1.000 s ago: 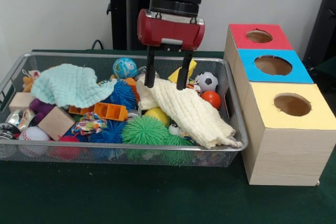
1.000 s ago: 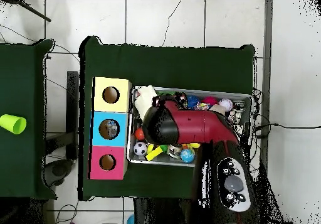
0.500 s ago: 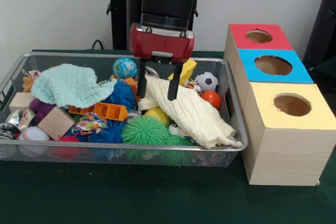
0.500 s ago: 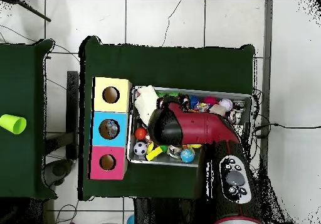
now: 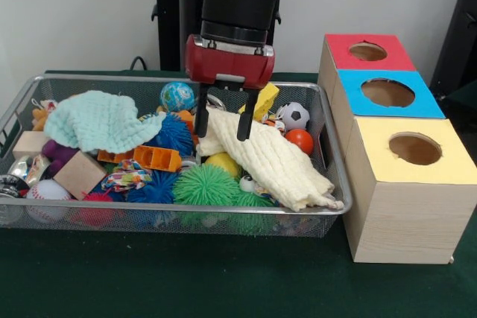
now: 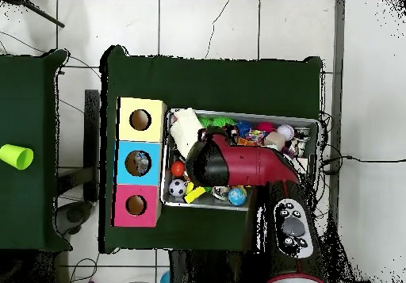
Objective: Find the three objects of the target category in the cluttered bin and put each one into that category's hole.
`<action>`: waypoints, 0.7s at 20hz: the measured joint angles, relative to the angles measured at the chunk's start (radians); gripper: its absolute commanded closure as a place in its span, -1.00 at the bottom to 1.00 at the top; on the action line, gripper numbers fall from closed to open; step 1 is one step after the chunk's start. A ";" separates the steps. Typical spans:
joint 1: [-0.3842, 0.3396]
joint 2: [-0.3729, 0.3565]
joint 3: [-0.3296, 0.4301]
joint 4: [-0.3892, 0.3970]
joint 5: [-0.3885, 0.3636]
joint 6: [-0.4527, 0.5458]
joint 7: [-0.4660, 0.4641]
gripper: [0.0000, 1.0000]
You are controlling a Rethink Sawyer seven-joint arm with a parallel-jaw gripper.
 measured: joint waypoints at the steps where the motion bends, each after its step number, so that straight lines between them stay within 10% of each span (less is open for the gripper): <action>1: 0.001 0.000 0.000 0.001 0.002 0.000 0.000 -1.00; 14: 0.004 -0.005 -0.011 0.008 0.030 0.000 0.000 -1.00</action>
